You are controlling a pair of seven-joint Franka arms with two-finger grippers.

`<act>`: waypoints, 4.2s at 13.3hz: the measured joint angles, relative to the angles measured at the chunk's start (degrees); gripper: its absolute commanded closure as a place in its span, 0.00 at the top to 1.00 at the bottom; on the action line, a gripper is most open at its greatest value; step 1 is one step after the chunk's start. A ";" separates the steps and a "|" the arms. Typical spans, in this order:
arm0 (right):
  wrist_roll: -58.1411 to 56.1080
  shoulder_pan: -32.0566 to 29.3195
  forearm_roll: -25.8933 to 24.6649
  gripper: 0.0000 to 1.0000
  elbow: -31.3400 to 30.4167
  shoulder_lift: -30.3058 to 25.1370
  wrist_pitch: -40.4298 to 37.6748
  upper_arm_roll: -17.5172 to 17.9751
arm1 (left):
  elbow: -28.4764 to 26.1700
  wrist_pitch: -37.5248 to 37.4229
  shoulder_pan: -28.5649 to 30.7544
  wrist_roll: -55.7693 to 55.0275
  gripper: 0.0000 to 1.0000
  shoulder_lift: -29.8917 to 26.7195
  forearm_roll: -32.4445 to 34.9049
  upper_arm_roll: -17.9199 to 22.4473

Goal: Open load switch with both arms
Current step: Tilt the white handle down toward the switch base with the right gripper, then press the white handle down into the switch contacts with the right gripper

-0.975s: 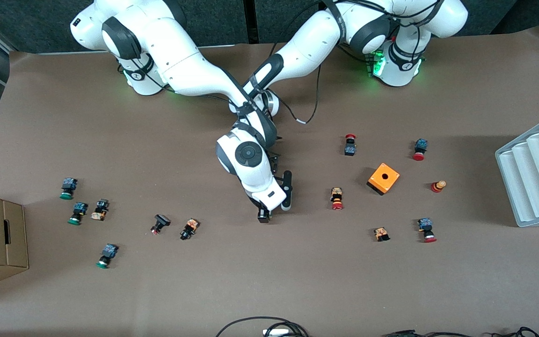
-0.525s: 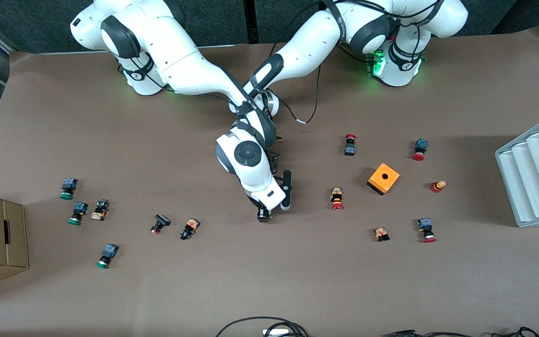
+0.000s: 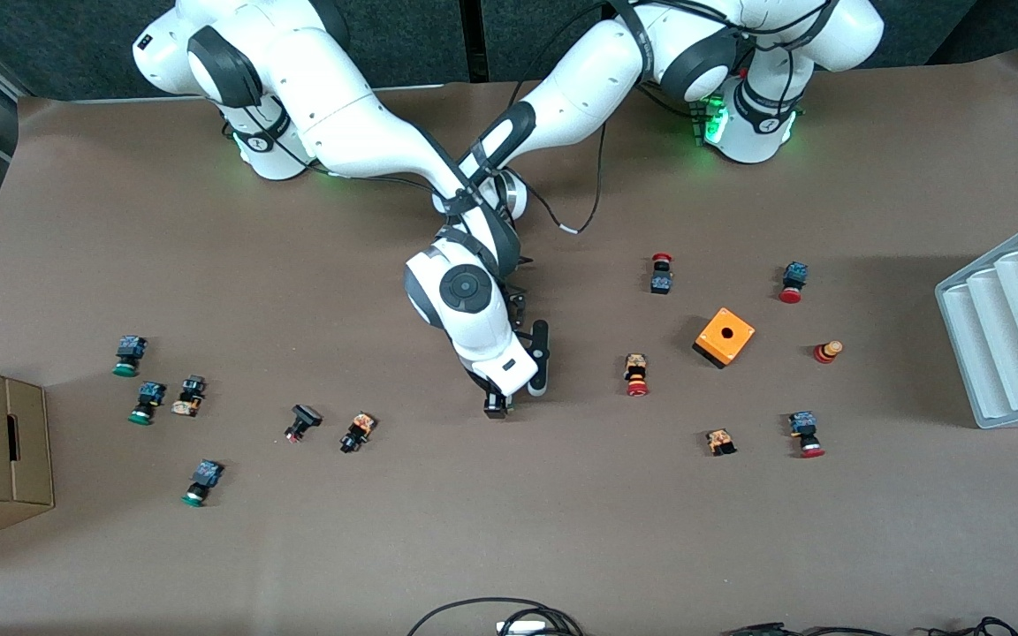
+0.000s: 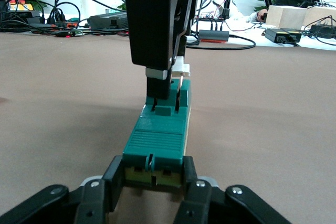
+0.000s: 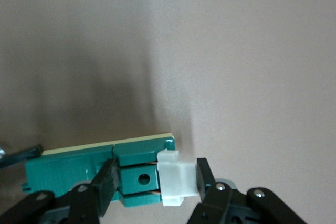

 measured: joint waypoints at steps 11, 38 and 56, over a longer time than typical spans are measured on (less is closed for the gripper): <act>-0.14 -0.01 0.00 0.64 -1.67 -1.27 0.03 -0.16 | -0.01 0.00 0.00 0.00 0.32 0.00 0.00 0.00; -0.17 0.80 -0.01 0.61 -6.31 -6.00 -1.79 1.14 | -0.01 0.00 0.00 0.00 0.32 -0.01 -0.01 0.00; 0.25 1.49 -0.01 0.50 -10.18 -9.23 -1.82 2.17 | -0.02 0.00 0.00 0.00 0.32 -0.01 -0.01 0.00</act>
